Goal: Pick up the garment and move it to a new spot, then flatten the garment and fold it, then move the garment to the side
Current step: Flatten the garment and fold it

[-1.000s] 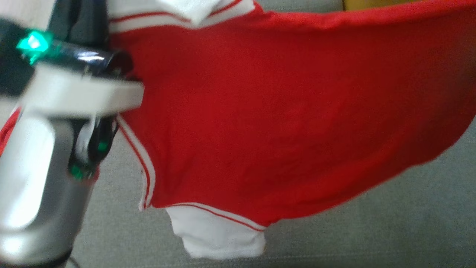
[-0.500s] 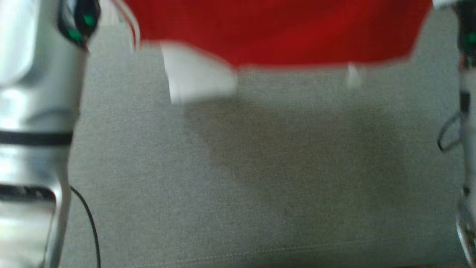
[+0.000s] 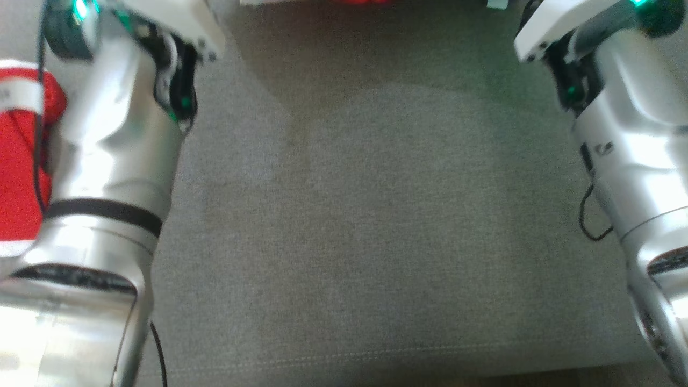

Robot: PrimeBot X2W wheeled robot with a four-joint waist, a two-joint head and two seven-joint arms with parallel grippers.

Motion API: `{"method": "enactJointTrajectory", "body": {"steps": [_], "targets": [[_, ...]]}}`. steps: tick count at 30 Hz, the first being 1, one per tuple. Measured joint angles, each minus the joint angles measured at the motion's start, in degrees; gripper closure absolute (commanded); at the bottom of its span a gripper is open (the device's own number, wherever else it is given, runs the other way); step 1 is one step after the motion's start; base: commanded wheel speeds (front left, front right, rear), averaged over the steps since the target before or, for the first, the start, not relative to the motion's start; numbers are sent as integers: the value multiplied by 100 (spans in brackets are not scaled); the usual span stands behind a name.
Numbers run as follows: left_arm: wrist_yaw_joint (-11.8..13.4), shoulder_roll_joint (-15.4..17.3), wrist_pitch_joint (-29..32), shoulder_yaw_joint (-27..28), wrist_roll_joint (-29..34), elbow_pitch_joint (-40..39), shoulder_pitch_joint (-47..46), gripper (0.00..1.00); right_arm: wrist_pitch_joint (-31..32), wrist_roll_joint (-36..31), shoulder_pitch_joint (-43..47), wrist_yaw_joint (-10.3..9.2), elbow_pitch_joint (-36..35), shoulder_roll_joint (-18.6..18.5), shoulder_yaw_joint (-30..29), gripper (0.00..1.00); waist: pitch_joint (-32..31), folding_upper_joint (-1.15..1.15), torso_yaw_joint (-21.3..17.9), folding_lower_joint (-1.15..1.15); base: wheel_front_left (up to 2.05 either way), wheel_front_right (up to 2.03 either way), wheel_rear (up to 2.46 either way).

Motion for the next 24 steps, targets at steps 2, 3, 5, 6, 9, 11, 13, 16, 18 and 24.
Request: {"method": "enactJointTrajectory", "body": {"steps": [2, 3, 5, 6, 9, 11, 13, 16, 18, 24], "targets": [[-35, -26, 0, 48, -57, 183, 157, 100, -52, 123, 3, 0, 275, 64, 131, 100, 117, 0, 9, 0, 0, 0, 0], [-38, -40, 0, 82, -68, 254, 218, 100, -71, 171, 11, 0, 383, 76, 218, 100, 165, 0, 14, 1, 0, 0, 0], [-40, -68, 0, 163, -97, 302, 351, 100, -169, 325, 59, 0, 519, 88, 321, 100, 231, 0, 23, 0, 0, 0, 0], [-65, -75, 0, 165, -92, 313, 418, 100, -212, 413, 87, 0, 556, 87, 370, 100, 244, 0, 25, 0, 0, 0, 0], [-87, -114, 0, 236, -97, 293, 700, 100, -331, 653, 333, 0, 544, 81, 594, 100, 199, 0, 27, 0, 0, 0, 0], [-136, -123, 0, 289, -94, 201, 987, 100, -390, 833, 658, 0, 448, 60, 740, 100, 122, 0, 35, 0, 0, 0, 0], [-140, -120, 0, 374, -88, 3, 1361, 100, -446, 1014, 1079, 0, 323, 15, 888, 100, 16, 0, 40, 0, 0, 0, 0], [-207, -100, 0, 528, -87, -404, 2054, 100, -512, 1276, 1790, 0, 30, -153, 1044, 100, -187, 0, 39, 0, 0, 0, 0], [-238, -15, 0, 571, -25, -732, 2586, 100, -568, 1377, 2249, 0, -196, -310, 1115, 100, -336, 0, 32, 0, 0, 0, 0], [-238, 250, 1, 693, 165, -1858, 4392, 100, -634, 1448, 3539, 0, -804, -735, 994, 100, -842, 0, 43, 0, 0, 0, 0]]}}
